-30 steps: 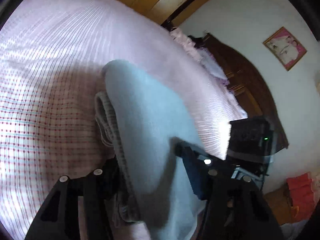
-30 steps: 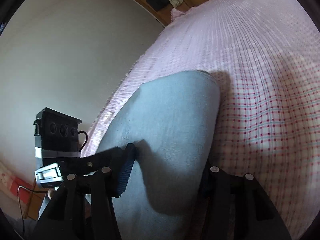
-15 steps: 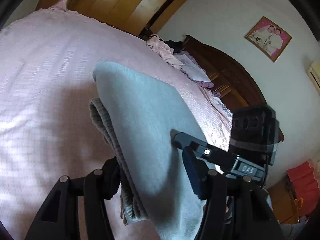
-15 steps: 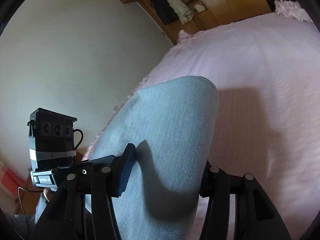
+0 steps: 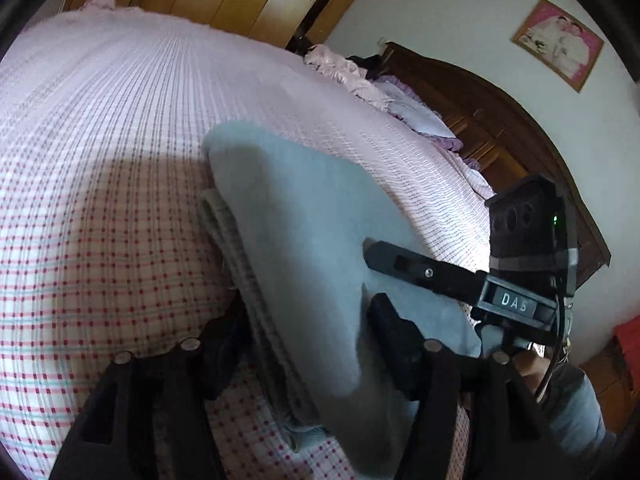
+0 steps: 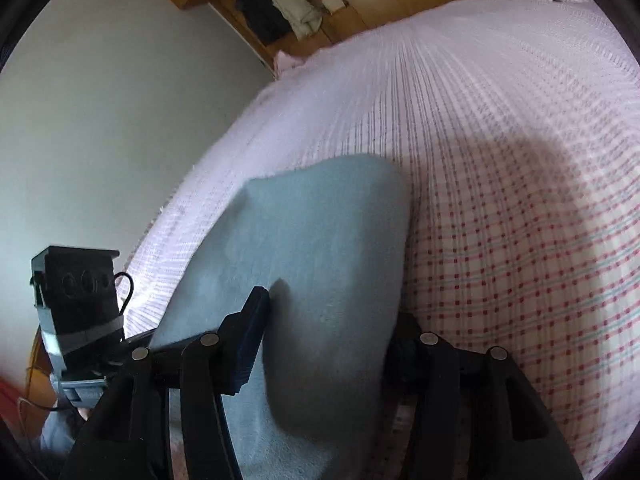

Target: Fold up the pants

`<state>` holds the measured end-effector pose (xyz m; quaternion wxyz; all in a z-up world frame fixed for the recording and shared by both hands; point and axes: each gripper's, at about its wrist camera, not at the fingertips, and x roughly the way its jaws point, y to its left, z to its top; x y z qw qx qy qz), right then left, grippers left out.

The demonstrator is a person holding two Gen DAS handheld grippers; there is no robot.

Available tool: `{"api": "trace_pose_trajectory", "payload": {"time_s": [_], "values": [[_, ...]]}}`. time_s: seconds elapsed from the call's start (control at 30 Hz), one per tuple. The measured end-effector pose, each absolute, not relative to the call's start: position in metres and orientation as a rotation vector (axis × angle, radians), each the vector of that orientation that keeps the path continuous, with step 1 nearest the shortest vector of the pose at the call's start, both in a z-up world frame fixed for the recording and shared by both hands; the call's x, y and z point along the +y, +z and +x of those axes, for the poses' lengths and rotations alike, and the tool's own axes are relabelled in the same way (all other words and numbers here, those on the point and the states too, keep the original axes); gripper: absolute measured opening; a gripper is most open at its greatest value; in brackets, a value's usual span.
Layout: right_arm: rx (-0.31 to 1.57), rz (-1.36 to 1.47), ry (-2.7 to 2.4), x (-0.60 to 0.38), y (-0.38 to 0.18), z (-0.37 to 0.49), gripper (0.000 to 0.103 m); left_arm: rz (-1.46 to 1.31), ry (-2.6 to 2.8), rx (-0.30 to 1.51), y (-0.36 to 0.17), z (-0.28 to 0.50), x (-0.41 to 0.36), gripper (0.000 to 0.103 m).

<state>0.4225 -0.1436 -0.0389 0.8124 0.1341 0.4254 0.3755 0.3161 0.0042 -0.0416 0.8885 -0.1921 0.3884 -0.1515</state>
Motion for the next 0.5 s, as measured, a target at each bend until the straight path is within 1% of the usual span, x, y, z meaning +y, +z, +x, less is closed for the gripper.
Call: {"api": "trace_pose_trajectory", "payload": {"time_s": [0.07, 0.1, 0.13, 0.17, 0.2, 0.23, 0.27, 0.3, 0.33, 0.5], "values": [[0.908, 0.243, 0.783, -0.136, -0.037, 0.42, 0.051, -0.369, -0.288, 0.811, -0.041, 0.314, 0.001, 0.071], [0.908, 0.222, 0.774, -0.136, -0.034, 0.415, 0.052, -0.356, -0.275, 0.812, -0.038, 0.32, -0.006, 0.074], [0.907, 0.204, 0.761, -0.135, -0.029, 0.407, 0.054, -0.338, -0.257, 0.808, -0.035, 0.32, -0.009, 0.078], [0.904, 0.178, 0.733, -0.134, -0.027, 0.404, 0.059, -0.322, -0.24, 0.806, -0.033, 0.322, -0.013, 0.081], [0.9, 0.16, 0.715, -0.131, -0.023, 0.406, 0.061, -0.314, -0.229, 0.806, -0.033, 0.324, -0.015, 0.087], [0.893, 0.137, 0.698, -0.128, -0.022, 0.404, 0.068, -0.305, -0.213, 0.804, -0.031, 0.323, -0.016, 0.092], [0.886, 0.111, 0.681, -0.128, -0.021, 0.401, 0.075, -0.296, -0.193, 0.789, -0.028, 0.321, -0.017, 0.095], [0.882, 0.096, 0.67, -0.129, -0.018, 0.399, 0.076, -0.292, -0.18, 0.775, -0.025, 0.32, -0.018, 0.099], [0.875, 0.086, 0.661, -0.132, -0.016, 0.396, 0.077, -0.287, -0.164, 0.754, -0.022, 0.316, -0.018, 0.102], [0.804, 0.084, 0.639, -0.158, 0.002, 0.379, 0.078, -0.279, -0.112, 0.688, 0.0, 0.303, -0.019, 0.103]]}}
